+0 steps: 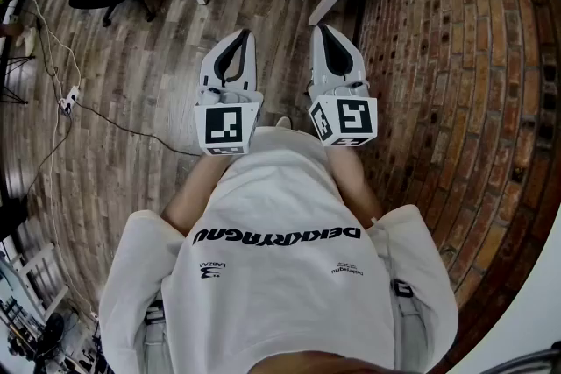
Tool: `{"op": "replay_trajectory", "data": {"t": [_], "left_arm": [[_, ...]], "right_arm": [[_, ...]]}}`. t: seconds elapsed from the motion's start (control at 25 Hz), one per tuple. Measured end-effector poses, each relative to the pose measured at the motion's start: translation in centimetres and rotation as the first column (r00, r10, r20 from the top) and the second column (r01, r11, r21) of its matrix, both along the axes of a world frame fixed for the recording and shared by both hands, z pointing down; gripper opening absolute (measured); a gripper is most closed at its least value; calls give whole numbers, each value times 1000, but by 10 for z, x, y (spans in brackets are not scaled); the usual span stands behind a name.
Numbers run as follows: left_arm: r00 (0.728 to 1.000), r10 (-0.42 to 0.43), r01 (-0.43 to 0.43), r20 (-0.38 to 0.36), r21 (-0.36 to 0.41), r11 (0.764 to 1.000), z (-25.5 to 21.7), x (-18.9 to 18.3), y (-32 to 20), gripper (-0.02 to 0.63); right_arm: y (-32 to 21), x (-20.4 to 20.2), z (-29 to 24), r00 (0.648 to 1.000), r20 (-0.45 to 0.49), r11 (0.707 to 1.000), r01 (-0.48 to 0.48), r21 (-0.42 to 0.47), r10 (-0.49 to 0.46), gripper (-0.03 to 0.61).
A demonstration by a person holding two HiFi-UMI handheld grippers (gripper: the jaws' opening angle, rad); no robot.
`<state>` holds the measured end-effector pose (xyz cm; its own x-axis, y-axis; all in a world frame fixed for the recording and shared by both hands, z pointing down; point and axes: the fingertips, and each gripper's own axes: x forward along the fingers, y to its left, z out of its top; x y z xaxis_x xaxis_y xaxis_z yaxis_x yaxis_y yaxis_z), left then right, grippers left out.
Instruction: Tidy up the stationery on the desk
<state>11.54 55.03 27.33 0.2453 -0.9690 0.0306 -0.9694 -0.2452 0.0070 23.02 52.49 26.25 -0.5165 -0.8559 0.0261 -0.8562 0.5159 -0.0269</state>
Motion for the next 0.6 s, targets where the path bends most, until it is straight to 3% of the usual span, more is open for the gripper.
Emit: {"op": "replay_trajectory", "data": {"t": [0.2, 0.6], "left_arm": [[1000, 5, -5, -2, -9, 1000, 4, -7, 2, -2], [1000, -5, 5, -3, -16, 1000, 15, -48, 6, -2]], "right_arm": [[3, -7, 4, 999, 40, 1000, 11, -18, -10, -2], [8, -35, 14, 999, 33, 999, -30, -22, 31, -6]]}}
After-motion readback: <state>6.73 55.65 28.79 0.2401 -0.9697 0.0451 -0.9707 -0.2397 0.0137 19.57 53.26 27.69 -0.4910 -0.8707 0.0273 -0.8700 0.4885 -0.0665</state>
